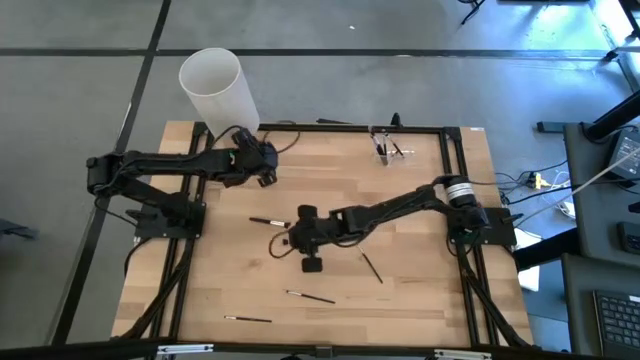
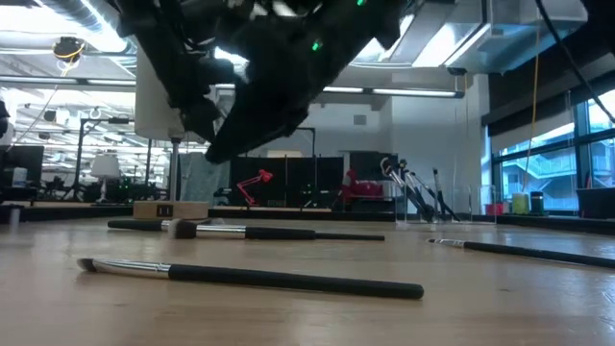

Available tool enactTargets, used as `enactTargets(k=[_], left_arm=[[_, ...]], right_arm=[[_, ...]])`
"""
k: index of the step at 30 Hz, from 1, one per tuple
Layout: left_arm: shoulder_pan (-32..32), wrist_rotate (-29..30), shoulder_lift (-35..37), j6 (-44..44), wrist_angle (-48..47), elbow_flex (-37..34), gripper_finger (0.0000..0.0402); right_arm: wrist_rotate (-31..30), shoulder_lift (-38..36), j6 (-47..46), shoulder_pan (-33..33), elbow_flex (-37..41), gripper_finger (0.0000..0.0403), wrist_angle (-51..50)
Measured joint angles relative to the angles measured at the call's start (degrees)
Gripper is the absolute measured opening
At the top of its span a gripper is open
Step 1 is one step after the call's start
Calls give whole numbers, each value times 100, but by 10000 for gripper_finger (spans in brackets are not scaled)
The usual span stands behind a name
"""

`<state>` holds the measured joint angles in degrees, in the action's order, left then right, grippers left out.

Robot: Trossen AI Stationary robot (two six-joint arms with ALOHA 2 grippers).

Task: Put items in baskets/containers
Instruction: Put the powder brush into the right side of the transparent organizer

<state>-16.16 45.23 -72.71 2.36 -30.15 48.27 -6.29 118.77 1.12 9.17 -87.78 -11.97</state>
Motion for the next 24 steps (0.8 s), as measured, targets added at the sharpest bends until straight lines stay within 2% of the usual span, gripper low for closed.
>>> enactTargets(k=[3,8,10,18,24], left_arm=[[-179,257,158,-240,-5,0,235],[-311,-19,378,-326,-7,0,235],[-311,-30,404,-355,-7,0,235],[-308,-37,409,-370,-7,0,235],[-308,-143,409,-416,-7,0,235]], right_arm=[[156,138,59,-158,-19,109,5],[779,400,-130,-316,-19,155,20],[792,505,-178,-340,-19,163,26],[737,592,-168,-389,-19,166,-2],[748,622,-76,-385,-19,133,-155]])
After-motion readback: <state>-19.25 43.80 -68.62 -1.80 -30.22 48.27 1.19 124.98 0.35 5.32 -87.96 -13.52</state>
